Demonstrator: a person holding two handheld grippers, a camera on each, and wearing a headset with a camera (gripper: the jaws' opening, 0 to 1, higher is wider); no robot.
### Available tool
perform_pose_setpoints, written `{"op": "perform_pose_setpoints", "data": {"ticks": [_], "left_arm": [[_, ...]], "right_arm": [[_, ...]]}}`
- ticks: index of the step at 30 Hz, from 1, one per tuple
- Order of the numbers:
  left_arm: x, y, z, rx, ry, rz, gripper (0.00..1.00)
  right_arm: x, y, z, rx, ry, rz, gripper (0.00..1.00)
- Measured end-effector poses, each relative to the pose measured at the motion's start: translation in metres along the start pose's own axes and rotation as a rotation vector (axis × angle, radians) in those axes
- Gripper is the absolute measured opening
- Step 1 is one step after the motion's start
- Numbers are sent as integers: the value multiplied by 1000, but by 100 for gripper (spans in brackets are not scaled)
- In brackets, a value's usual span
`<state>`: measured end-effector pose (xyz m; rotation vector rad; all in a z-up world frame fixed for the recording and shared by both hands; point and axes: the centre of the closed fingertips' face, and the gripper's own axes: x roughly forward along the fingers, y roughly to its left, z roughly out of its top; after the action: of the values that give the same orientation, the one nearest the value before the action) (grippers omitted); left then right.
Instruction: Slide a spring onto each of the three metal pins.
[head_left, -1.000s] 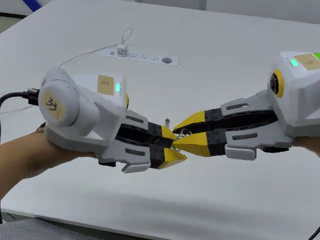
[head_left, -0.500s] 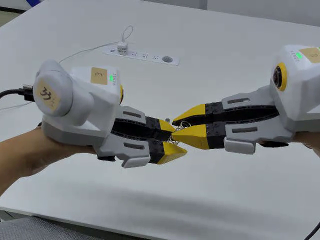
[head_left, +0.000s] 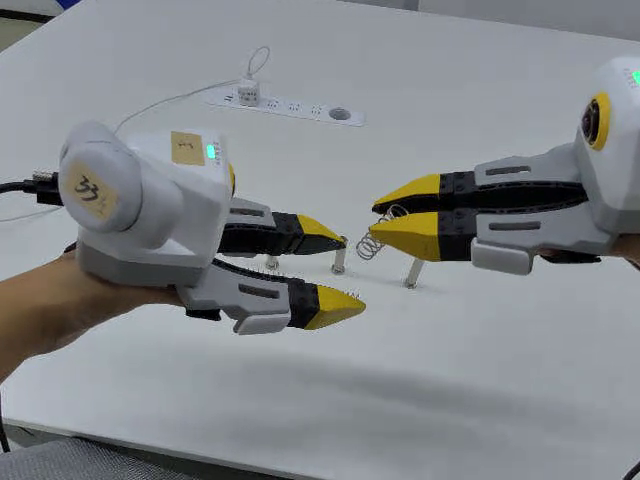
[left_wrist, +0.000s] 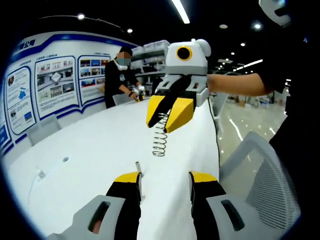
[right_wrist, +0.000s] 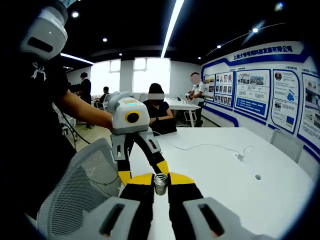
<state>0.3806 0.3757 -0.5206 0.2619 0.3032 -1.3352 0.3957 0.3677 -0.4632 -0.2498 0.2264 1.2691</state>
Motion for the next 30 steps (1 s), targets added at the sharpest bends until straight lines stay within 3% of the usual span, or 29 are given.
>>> {"op": "perform_pose_setpoints", "data": {"ticks": [6,7,13,18,21,26,29,30], "left_arm": [[-8,11,-6,-22,10,29,47],[-9,14,-8,-29,10,37,47],[-19,30,-9,-65,-12,88,54],[-26,39,-14,-107,-25,109,59],[-29,40,-24,-114,0,113,63],[-36,51,-38,-122,29,159,68],[-41,56,-44,-188,27,169,72],[-42,59,-45,-186,27,181,74]], "right_arm": [[-14,-36,-7,15,13,-127,10],[-17,-46,-10,15,20,-166,10],[-26,-75,-31,36,99,-301,10],[-26,-90,-49,69,136,-351,11],[-26,-98,-65,89,187,-374,11],[-23,-106,-86,127,220,-396,11],[-22,-109,-100,143,257,-403,11],[-22,-110,-103,145,263,-404,11]]}}
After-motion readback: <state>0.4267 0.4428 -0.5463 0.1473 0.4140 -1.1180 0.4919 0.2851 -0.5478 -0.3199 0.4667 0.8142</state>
